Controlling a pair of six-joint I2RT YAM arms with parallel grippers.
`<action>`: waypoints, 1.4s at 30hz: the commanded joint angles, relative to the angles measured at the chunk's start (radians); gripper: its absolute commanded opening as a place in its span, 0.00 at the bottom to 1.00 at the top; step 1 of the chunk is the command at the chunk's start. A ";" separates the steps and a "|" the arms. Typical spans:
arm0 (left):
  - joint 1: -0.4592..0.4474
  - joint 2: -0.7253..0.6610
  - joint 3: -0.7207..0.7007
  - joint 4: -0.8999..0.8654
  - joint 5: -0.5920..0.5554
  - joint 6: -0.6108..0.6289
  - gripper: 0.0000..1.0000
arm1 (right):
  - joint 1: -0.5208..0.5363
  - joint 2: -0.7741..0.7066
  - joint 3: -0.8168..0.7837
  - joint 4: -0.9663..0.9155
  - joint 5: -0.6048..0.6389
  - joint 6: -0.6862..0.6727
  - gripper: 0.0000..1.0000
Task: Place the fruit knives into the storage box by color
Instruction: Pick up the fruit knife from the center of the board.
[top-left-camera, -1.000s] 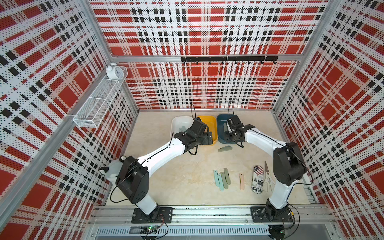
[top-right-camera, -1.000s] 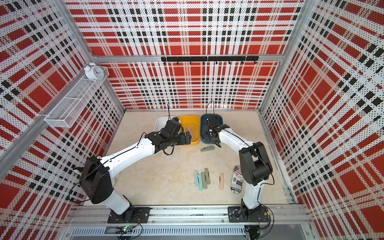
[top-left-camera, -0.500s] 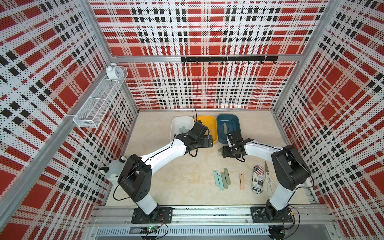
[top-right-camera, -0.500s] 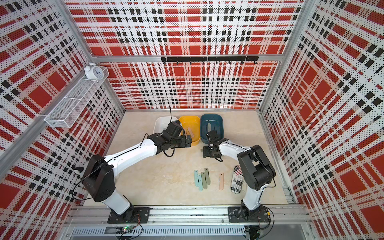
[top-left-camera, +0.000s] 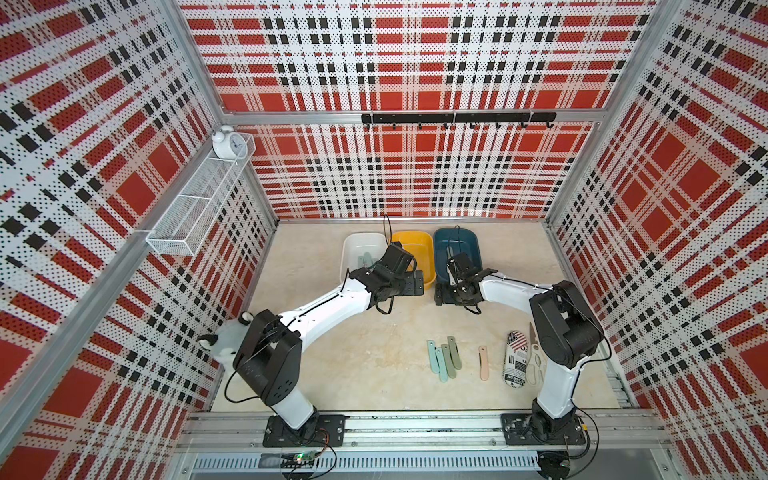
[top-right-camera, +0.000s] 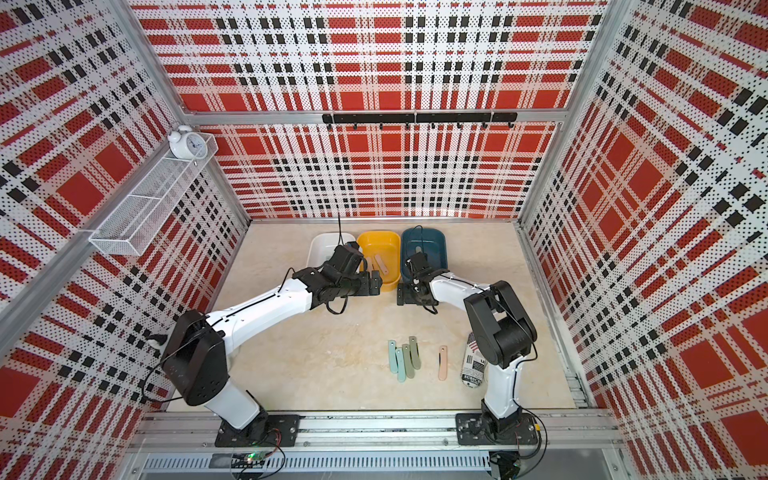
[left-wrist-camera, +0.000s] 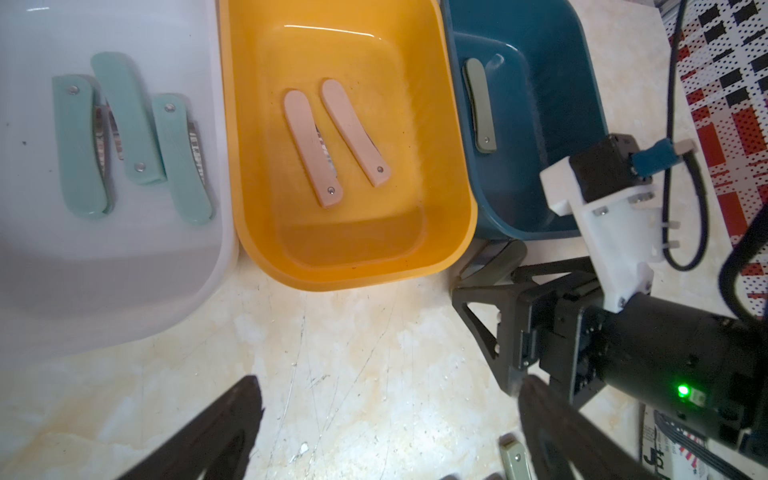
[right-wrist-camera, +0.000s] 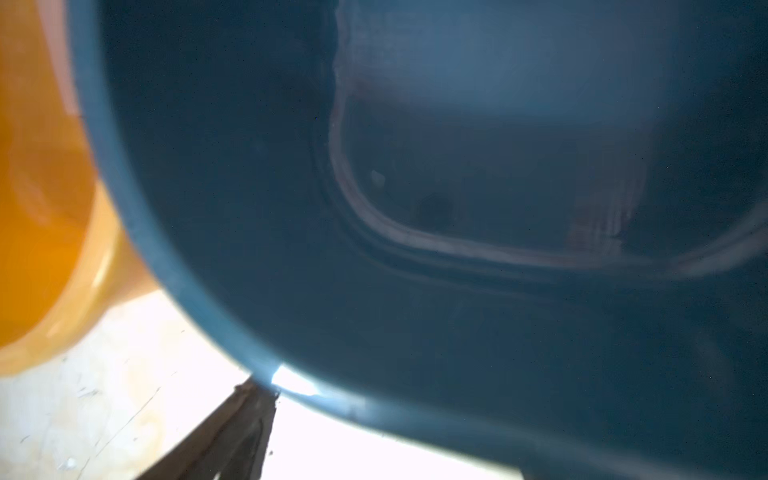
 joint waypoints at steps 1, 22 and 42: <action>0.014 -0.035 -0.020 0.016 0.008 0.018 0.98 | 0.023 0.051 0.008 -0.092 0.126 -0.016 0.89; 0.041 -0.097 -0.081 0.047 0.033 0.038 0.98 | 0.043 -0.145 -0.146 -0.167 0.219 0.041 0.55; 0.063 -0.134 -0.117 0.058 0.033 0.044 0.98 | -0.013 -0.003 -0.072 -0.113 0.157 0.109 0.55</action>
